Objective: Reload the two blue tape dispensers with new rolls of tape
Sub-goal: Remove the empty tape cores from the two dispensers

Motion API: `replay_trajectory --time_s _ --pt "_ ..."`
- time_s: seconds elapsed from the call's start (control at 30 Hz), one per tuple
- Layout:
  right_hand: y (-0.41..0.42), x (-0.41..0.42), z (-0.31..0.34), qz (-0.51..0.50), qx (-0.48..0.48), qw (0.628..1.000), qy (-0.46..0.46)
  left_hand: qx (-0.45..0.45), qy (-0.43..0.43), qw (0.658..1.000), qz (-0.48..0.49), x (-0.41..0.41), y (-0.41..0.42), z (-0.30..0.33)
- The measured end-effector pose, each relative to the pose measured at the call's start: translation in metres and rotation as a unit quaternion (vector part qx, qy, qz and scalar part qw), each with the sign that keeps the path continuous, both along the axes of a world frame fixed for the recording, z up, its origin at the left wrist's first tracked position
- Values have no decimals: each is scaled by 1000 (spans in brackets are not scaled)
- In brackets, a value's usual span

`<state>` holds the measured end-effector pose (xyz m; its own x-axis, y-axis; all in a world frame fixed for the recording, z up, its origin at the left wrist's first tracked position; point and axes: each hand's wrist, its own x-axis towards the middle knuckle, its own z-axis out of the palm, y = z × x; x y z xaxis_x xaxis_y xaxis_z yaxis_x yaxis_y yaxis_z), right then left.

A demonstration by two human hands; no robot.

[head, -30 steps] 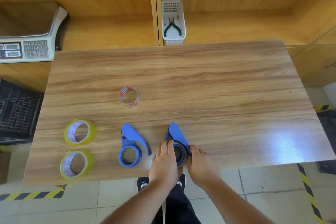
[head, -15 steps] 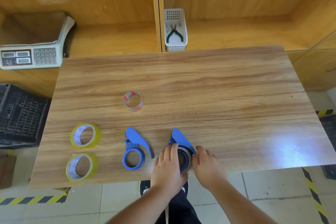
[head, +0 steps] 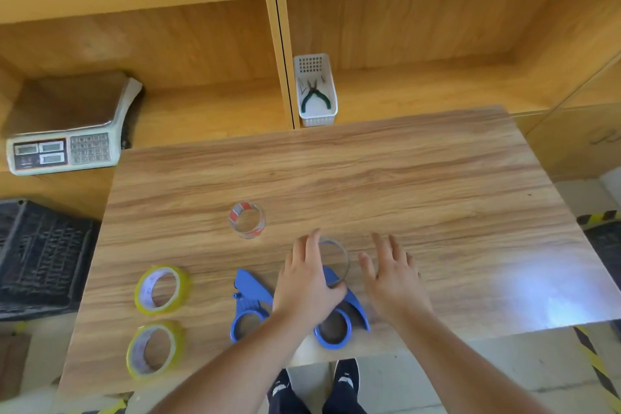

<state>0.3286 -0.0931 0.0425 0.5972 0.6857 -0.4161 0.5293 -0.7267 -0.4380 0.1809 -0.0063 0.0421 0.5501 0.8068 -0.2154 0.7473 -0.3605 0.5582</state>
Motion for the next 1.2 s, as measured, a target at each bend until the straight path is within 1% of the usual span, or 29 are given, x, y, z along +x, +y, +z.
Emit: replay_trajectory --time_s 0.13,0.33,0.73,0.9,1.03,1.13,1.2 --pt "15 7 -2 -8 2 1000 -4 -17 15 1000 7 26 39 -6" --pt "22 15 -12 -20 -27 999 -8 -27 40 999 6 61 80 -37" --pt "26 21 -30 -13 -72 997 -15 -33 71 997 -27 86 115 -74" --pt "37 9 -22 -1 -70 997 -12 -55 66 996 -30 78 115 -81" --pt "45 -7 -14 20 -52 998 -15 -68 41 996 -42 59 113 -74" --pt "57 -27 -7 44 -43 998 -13 -18 16 998 -56 32 104 -60" --pt "67 -45 -4 62 -32 998 -9 19 15 997 -72 10 99 -50"
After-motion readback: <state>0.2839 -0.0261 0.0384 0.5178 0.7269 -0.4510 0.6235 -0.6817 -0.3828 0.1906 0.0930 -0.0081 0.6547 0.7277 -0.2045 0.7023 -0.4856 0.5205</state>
